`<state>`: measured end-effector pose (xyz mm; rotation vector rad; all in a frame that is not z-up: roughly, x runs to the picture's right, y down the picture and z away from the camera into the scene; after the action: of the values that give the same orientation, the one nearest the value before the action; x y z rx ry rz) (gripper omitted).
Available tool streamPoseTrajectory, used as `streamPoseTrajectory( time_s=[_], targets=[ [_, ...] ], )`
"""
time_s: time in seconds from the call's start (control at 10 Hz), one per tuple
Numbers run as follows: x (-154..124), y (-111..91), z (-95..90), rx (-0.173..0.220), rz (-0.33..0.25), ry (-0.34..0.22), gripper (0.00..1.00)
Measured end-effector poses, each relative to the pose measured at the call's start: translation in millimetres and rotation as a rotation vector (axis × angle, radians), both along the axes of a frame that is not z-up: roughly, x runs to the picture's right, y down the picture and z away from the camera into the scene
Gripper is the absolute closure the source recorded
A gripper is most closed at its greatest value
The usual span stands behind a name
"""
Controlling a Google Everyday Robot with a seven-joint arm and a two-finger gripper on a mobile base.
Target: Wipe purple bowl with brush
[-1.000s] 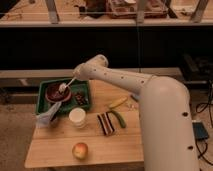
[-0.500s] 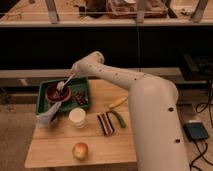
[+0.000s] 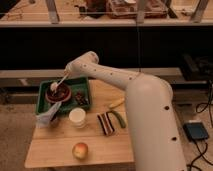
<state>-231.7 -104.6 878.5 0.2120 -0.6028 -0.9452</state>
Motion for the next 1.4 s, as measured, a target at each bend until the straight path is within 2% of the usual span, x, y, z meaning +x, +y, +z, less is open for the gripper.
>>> streamPoseTrajectory(
  time_s=[0.4,0.8,1.0,1.2,1.4],
  targets=[
    [8.3,25.5,-19.6,-0.01,-0.037,-0.02,0.86],
    [61.3,31.0,-12.2,-0.015,-0.046,0.047,0.86],
    [71.0,24.3,-2.9,-0.011,-0.035,0.077,0.86],
    [78.2,0.7,15.3,0.004,-0.013,0.097,0.86],
    [60.5,-15.4,21.6,0.017,-0.014,0.085,0.86]
  ],
)
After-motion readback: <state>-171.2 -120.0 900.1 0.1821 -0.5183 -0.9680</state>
